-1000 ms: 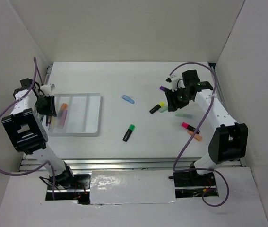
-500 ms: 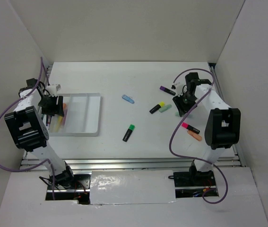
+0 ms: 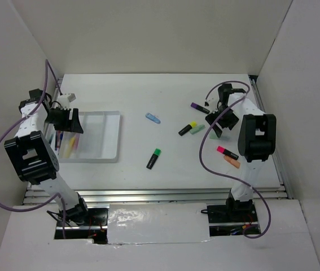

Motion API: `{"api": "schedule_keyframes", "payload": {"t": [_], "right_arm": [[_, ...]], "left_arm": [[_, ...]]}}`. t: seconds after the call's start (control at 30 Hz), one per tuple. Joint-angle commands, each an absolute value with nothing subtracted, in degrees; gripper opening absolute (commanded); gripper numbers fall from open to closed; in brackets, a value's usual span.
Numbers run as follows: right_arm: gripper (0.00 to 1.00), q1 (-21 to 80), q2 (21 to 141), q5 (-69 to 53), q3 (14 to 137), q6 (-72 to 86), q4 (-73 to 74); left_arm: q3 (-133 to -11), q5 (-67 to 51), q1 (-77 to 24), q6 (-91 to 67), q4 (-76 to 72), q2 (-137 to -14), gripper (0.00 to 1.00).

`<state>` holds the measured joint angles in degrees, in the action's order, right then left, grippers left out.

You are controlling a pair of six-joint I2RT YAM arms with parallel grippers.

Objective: Sort the stationery into containers
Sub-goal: Grab a piece of stationery with the right arm

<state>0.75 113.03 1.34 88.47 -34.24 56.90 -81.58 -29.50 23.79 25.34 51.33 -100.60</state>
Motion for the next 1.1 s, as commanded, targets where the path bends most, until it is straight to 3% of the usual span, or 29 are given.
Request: {"api": "schedule_keyframes", "payload": {"t": [0.0, 0.2, 0.4, 0.5, 0.6, 0.73, 0.8, 0.93, 1.07], "right_arm": [[0.80, 1.14, 115.04, 2.81, 91.40, -34.45, 58.36], [0.74, 0.79, 119.26, 2.37, 92.20, -34.80, 58.89], [0.63, -1.40, 124.10, -1.39, 94.13, -35.24, 61.34], [0.52, -1.67, 125.16, -2.37, 94.13, -35.94, 62.05], [0.29, -1.06, 124.02, -4.03, 93.17, -36.65, 61.44], [0.07, 2.10, 121.56, -7.98, 94.48, -36.39, 61.79], [0.01, 4.38, 118.85, -10.97, 97.10, -34.20, 62.40], [0.00, 9.39, 113.22, -24.14, 101.33, -28.14, 63.28], [0.00, 15.19, 105.76, -39.68, 97.40, -14.90, 54.44]], "left_arm": [[-84.11, -34.89, 23.47, 26.46, 53.44, -97.91, 0.75], [-85.08, -37.96, 23.47, 26.54, 54.75, -97.56, 0.75], [-83.76, -42.00, 23.73, 24.53, 51.60, -94.40, 0.76], [-83.15, -44.55, 23.73, 23.12, 50.45, -92.73, 0.76], [-82.36, -46.40, 23.73, 19.88, 48.09, -90.98, 0.74], [-77.10, -49.29, 23.64, 6.82, 33.90, -85.53, 0.72], [-72.26, -50.18, 22.34, 0.82, 27.19, -80.72, 0.72], [-67.42, -46.60, 15.05, -12.71, 17.15, -74.02, 0.76], [-62.23, -39.05, 2.68, -21.69, 6.28, -68.22, 0.77]]}}
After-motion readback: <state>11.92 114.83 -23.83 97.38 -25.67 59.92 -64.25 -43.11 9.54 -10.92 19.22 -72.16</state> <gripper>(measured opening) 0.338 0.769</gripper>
